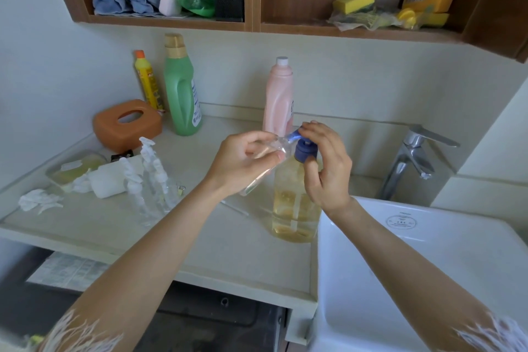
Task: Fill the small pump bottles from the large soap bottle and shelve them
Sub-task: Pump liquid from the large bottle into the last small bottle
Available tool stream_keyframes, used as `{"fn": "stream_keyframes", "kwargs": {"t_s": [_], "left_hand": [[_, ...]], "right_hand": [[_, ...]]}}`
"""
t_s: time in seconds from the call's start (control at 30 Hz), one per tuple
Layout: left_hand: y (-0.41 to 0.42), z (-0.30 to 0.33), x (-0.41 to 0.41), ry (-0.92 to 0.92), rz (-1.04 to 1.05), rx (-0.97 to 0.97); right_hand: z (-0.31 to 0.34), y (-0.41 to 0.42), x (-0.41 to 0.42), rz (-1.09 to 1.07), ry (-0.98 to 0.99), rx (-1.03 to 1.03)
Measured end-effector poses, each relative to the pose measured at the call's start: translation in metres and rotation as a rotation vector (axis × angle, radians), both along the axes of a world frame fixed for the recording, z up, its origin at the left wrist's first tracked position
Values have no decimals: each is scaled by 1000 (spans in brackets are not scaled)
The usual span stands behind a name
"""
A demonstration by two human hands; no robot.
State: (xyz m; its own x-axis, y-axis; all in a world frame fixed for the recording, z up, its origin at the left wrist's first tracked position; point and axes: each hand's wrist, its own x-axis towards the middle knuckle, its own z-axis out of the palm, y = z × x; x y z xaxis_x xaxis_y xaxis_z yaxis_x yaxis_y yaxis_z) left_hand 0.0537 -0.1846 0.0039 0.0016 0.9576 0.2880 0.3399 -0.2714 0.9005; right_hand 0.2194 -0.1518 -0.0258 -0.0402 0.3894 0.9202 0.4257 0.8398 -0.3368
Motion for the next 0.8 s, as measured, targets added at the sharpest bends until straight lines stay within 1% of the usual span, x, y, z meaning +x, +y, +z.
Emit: {"fn": "stream_keyframes", "kwargs": {"t_s": [0.27, 0.4, 0.5, 0.6, 0.7, 0.8], "left_hand": [[0, 0, 2, 4, 15, 4], [-3, 0, 2, 8, 54, 13], [-6, 3, 2, -8, -5, 26], [-10, 3, 3, -65, -91, 20], [-13, 3, 6, -101, -116, 28], [-11, 4, 3, -140, -129, -33]], "right_hand": [[-2, -3, 2, 15, -11, -3], [4, -5, -1, -6, -37, -51], [15, -6, 1, -7, -42, -75], [20, -6, 2, -2, -61, -99], [18, -6, 3, -6, -77, -126], [15, -6, 4, 13, -77, -136]]}}
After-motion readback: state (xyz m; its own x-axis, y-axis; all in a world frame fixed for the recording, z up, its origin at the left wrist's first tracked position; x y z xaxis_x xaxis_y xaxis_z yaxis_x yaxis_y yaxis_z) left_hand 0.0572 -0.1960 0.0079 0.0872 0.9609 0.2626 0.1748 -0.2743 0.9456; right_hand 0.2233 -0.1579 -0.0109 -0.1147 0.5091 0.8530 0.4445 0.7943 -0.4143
